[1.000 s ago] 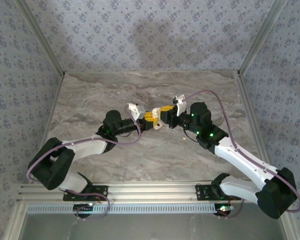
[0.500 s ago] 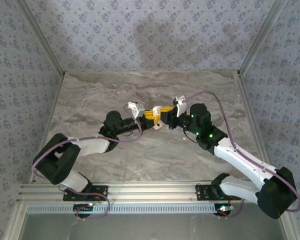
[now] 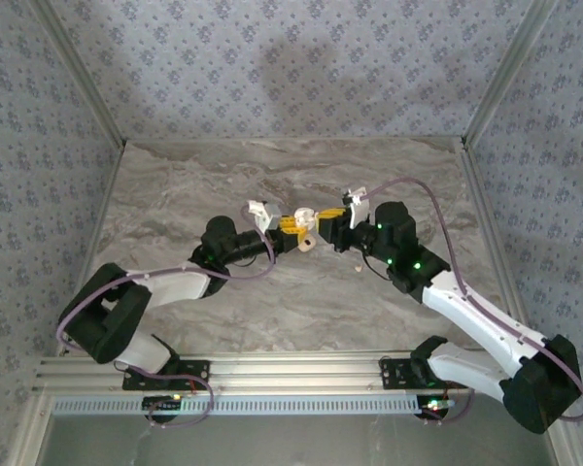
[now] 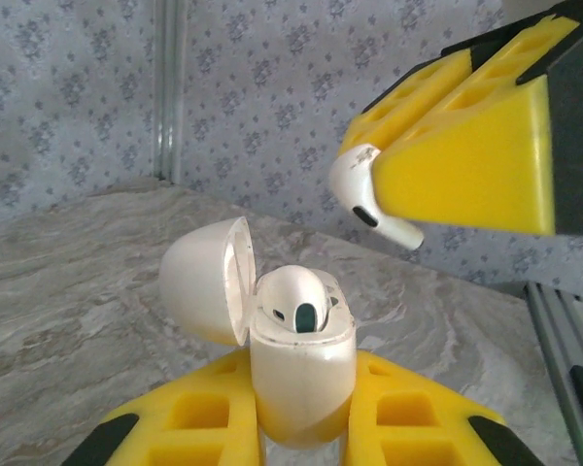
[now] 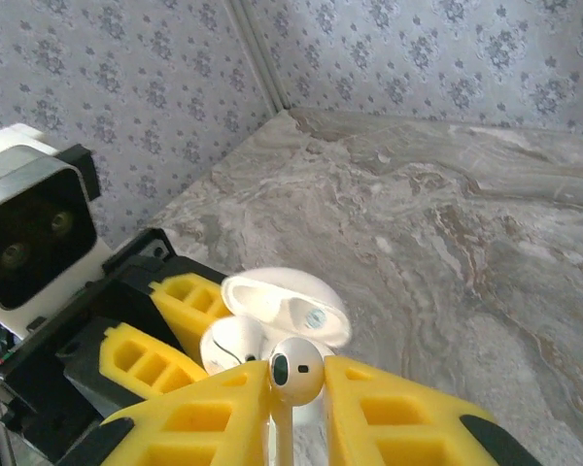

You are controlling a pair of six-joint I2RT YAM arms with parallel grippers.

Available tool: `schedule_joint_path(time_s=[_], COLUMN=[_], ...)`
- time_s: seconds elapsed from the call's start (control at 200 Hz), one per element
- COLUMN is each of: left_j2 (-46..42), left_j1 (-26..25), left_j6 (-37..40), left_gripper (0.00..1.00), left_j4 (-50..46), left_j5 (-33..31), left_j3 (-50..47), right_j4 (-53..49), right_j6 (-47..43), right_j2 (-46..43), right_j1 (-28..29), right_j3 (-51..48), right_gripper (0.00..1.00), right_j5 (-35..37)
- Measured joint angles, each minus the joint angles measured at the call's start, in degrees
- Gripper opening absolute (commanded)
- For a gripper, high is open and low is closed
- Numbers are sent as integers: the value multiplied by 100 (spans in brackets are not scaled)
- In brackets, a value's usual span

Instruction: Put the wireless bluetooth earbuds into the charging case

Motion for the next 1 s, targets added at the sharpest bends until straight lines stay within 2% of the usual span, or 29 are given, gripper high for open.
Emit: schedule_joint_path(time_s=[0.31, 0.57, 1.004], left_j2=[-1047, -1910, -2490], left_j1=[0, 0, 0], left_j6=[807, 1152, 1298], left_gripper=[11, 11, 12], left_j4=[-1351, -2319, -2944], left_j5=[-754, -1283, -1615], left_j3=[-614, -946, -1130], right_j4=[-1119, -1937, -2605], right_j6=[31, 356, 1014], right_j2=[70, 885, 2124], right_j1=[-11, 83, 321], right_j3=[-11, -55, -125], right_gripper=[23, 22, 22], right_j5=[-7, 63, 570])
